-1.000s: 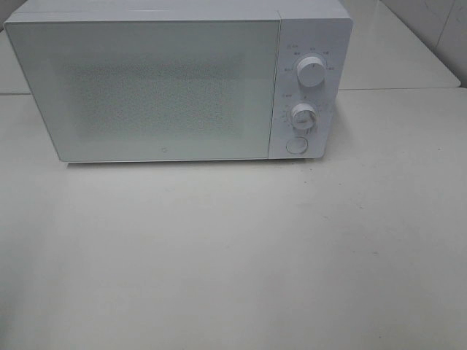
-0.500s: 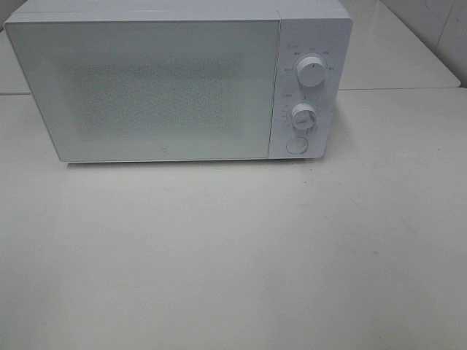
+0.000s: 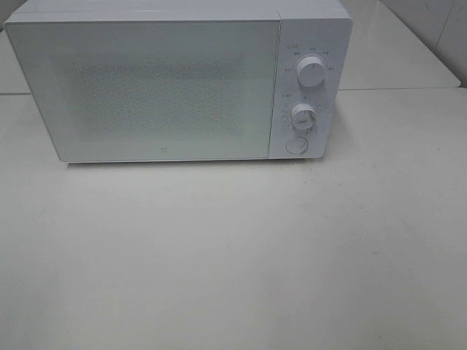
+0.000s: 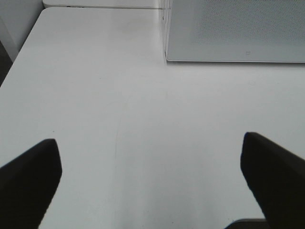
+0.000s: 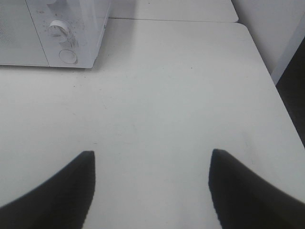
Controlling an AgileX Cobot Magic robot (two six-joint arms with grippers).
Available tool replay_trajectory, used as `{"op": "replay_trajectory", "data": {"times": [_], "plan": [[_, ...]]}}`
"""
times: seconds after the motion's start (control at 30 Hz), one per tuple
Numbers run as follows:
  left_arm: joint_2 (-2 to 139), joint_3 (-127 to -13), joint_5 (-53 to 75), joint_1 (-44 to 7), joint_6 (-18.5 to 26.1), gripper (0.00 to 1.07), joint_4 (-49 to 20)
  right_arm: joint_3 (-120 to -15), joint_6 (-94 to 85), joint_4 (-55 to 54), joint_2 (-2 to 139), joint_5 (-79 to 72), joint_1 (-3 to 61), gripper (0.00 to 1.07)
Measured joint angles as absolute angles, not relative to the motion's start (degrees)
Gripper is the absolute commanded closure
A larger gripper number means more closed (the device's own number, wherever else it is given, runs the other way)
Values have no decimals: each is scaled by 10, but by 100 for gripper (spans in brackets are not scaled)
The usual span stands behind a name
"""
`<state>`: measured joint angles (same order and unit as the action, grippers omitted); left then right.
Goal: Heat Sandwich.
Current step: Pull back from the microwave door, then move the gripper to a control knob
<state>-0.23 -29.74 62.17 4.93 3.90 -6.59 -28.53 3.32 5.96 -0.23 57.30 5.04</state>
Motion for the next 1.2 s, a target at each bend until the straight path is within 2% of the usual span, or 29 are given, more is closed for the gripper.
{"op": "replay_trajectory", "data": {"times": [1.2], "plan": [[-2, -297, 622, 49, 39, 9, -66, -285, 33, 60, -2, 573, 50, 42]]}}
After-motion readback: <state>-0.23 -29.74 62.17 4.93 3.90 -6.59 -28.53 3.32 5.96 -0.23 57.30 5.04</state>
